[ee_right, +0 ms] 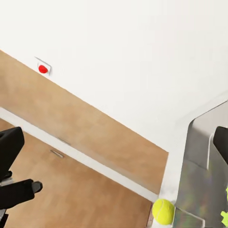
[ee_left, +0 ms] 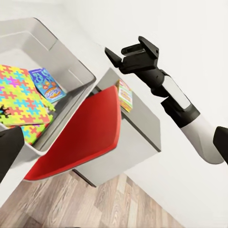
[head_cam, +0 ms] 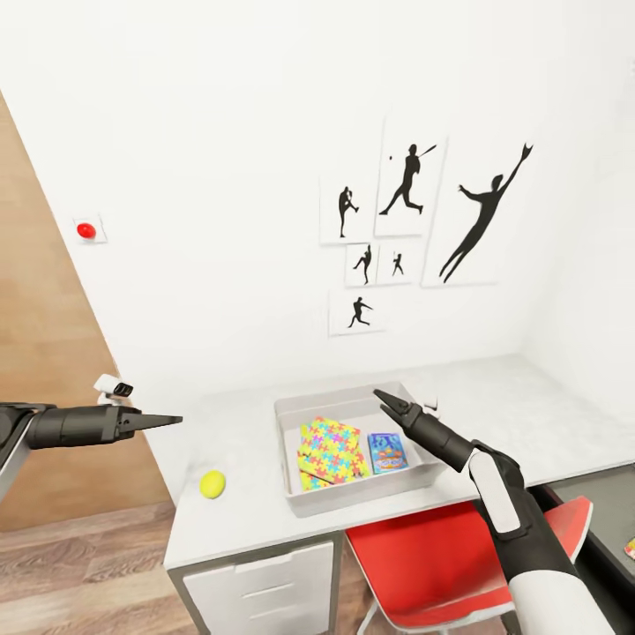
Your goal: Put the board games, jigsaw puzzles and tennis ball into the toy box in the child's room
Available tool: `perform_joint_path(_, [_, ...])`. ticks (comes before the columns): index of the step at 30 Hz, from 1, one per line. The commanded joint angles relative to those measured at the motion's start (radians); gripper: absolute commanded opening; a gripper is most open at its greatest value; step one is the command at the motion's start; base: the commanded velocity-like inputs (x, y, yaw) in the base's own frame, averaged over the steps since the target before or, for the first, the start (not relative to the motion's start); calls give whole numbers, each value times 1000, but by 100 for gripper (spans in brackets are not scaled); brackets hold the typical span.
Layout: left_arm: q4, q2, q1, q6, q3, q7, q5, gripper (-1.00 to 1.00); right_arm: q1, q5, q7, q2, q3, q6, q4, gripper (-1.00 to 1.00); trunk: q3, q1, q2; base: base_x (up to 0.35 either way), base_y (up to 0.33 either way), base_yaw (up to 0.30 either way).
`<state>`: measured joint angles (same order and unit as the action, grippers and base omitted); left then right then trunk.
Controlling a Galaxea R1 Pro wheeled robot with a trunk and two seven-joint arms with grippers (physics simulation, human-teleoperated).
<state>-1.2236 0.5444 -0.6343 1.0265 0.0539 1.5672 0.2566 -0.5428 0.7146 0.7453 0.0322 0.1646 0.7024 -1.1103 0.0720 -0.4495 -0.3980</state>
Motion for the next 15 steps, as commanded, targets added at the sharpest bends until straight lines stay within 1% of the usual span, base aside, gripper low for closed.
perform_joint_path(1, [0,0,-1,11,0,4,0,100,-1,3,1,0,1,6,0,100,1,0,-2,-72,0,-1])
perform_joint_path(7, [0,2,-1,12,0,4,2,100,0,5,4,0,5,6,0,100,-9,0,-2,-22,0,0])
perform_joint_path(12, [-1,2,-1,14,0,4,4,100,0,5,9,0,32,7,2,100,-17,0,-2,-3,0,0])
perform_joint_path(15, [-1,2,-1,16,0,4,3,100,1,6,11,0,42,8,3,100,-22,0,-2,0,0,0])
